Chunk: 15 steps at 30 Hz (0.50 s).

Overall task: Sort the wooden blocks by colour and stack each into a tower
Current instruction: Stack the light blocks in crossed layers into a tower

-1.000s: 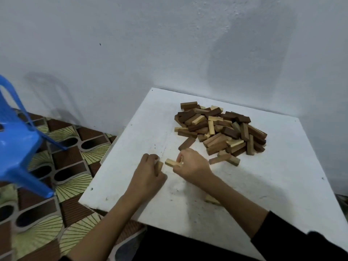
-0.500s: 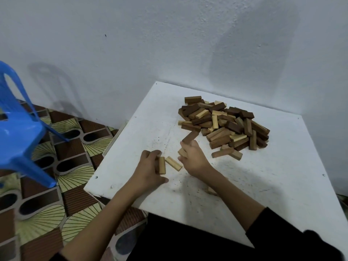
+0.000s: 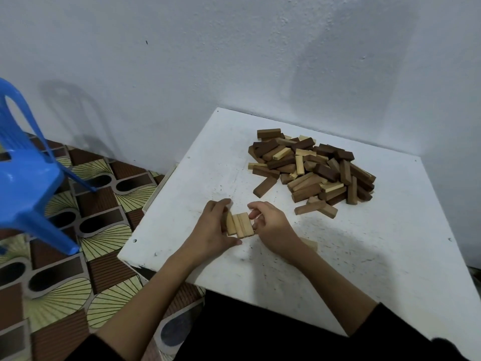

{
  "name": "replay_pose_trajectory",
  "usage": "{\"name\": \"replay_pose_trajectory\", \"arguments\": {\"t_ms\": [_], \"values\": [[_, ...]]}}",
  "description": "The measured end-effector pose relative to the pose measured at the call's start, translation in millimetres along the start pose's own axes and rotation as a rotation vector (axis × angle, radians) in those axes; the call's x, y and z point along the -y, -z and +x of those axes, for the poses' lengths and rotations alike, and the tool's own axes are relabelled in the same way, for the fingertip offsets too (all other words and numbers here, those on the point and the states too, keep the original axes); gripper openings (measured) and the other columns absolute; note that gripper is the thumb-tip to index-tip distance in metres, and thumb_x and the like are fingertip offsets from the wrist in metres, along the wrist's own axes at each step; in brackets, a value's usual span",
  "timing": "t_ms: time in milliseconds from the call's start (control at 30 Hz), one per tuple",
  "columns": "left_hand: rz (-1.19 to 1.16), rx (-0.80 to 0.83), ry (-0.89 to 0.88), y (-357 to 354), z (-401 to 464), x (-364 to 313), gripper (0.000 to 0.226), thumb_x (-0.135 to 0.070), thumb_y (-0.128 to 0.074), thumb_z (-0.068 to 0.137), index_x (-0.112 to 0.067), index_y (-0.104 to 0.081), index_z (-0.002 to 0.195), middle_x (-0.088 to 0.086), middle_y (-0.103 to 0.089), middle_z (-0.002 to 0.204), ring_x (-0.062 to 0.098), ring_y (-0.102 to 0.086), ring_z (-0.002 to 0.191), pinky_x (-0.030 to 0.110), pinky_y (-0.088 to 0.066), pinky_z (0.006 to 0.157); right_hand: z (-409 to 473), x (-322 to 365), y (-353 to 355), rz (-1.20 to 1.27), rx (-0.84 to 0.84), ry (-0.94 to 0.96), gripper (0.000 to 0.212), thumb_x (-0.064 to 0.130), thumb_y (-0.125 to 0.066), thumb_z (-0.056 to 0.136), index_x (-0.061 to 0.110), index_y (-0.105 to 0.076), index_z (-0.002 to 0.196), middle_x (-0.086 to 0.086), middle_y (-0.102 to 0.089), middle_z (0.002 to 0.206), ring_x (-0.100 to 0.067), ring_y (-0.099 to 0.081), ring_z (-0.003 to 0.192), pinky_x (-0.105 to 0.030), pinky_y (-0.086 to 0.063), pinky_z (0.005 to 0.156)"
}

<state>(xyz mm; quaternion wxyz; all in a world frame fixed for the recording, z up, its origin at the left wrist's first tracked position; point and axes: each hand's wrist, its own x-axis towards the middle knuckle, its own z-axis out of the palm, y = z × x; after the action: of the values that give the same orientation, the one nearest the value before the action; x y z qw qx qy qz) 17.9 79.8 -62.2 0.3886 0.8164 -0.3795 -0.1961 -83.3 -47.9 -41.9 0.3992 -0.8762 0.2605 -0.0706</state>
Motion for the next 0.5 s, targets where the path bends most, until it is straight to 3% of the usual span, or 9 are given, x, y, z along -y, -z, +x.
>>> {"name": "replay_pose_trajectory", "arguments": {"t_ms": [100,200,300,367,500], "values": [[0.003,0.014,-0.046,1,2,3,0.091,-0.013,-0.088,0.061,-0.013,-0.04,0.139,0.002,-0.047,0.12,0.008,-0.046,0.078,0.002,-0.036,0.064,-9,-2,-6,-0.001,-0.038,0.035,0.049,-0.009,-0.042,0.089,0.003,-0.043,0.136,-0.009,-0.05,0.119,-0.019,-0.051,0.102,-0.018,-0.042,0.084],[-0.024,0.049,-0.096,4,4,8,0.086,-0.008,-0.086,0.063,-0.011,-0.042,0.137,0.001,-0.054,0.115,0.004,-0.049,0.069,0.005,-0.038,0.064,-17,-6,-10,0.009,0.018,0.092,0.069,-0.007,-0.057,0.082,0.006,-0.029,0.144,-0.008,-0.041,0.132,-0.004,-0.049,0.089,-0.005,-0.039,0.07],[-0.058,0.102,-0.126,6,3,9,0.083,-0.004,-0.084,0.064,-0.012,-0.043,0.135,-0.004,-0.056,0.11,0.004,-0.051,0.065,0.008,-0.04,0.061,-21,-4,-13,0.036,0.083,0.051,0.084,-0.001,-0.067,0.076,0.013,-0.024,0.146,-0.002,-0.039,0.134,-0.002,-0.039,0.089,-0.011,-0.036,0.075],[-0.079,0.134,-0.144,6,0,11,0.082,-0.002,-0.084,0.063,-0.015,-0.043,0.134,-0.009,-0.055,0.105,0.0,-0.051,0.068,0.008,-0.04,0.061,-23,-5,-16,0.035,0.07,0.051,0.084,-0.001,-0.068,0.075,0.013,-0.025,0.146,-0.002,-0.044,0.131,-0.007,-0.039,0.095,-0.02,-0.036,0.08],[-0.094,0.138,-0.172,4,-2,14,0.082,-0.002,-0.083,0.064,-0.015,-0.043,0.134,-0.011,-0.054,0.105,-0.001,-0.051,0.07,0.008,-0.04,0.062,-23,-6,-18,0.035,0.037,0.062,0.077,0.0,-0.065,0.077,0.012,-0.03,0.144,-0.001,-0.049,0.122,-0.009,-0.041,0.093,-0.021,-0.035,0.079]]}}
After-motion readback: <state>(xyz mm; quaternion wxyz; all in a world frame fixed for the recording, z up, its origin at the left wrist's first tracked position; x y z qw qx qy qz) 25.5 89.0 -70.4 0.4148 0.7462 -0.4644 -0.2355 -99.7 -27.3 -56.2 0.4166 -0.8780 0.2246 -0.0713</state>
